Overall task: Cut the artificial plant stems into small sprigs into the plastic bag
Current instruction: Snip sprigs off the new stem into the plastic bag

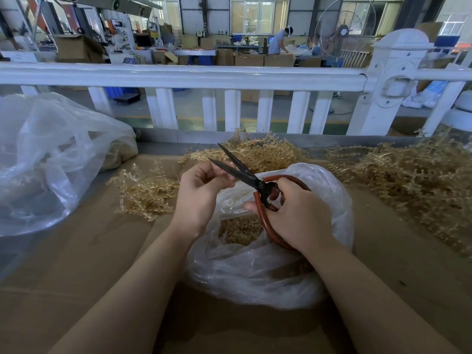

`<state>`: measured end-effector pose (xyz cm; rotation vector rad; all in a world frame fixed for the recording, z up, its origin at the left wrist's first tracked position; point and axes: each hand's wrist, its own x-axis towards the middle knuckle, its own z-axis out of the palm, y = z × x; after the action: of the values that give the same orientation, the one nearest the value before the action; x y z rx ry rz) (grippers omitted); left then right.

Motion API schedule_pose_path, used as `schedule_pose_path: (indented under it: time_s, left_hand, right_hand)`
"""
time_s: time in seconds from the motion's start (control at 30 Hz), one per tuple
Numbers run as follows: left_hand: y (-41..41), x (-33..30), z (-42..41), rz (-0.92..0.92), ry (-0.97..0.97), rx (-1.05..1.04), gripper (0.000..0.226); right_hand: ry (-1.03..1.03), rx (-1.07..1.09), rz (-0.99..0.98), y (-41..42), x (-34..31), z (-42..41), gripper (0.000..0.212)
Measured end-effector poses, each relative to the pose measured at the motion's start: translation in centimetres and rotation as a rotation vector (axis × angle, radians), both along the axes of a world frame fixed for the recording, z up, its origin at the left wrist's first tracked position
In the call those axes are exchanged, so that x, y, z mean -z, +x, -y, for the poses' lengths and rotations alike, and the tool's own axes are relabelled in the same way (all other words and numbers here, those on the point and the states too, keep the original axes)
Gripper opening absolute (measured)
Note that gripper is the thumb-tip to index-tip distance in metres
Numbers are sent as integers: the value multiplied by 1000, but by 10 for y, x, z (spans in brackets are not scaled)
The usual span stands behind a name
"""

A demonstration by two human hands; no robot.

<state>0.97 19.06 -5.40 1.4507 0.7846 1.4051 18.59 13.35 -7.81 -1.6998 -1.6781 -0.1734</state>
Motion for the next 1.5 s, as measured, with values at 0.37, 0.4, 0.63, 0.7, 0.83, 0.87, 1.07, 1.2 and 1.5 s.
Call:
schedule_pose_path:
  time_s: [0.37,0.4,0.63,0.7,0.83,0.87,1.07,1.2,1.5]
  left_hand:
    - [2,-1,0,-20,-8,6,17]
    - [2,-1,0,-8,-13,10,18]
    - [1,-1,-2,33,-59,36,15]
    - [1,0,-1,39,-56,42,14]
    - [1,1,-2,112,-95,64,7]
    - [0,1,-3,164,-128,76,8]
    - [-4,4,-6,314,-191,211,15]
    - [-5,3,-5,289,-145,229,13]
    - [-1,4,-6,197,-63,99,22]
  right_hand:
    - [25,21,20,-1,-3,2,54]
    - [24,19,25,-2,-3,3,53]
    - [25,-4,27,-2,-4,4,55]
    - [47,-10,28,-1,-4,4,56]
    - [49,15,40,1,1,2,57]
    - [44,23,35,2,2,2,57]
    - [22,1,-29,2,1,-1,55]
    - [49,-15,-40,2,1,1,55]
    - [52,-26,-63,0,0,0,55]
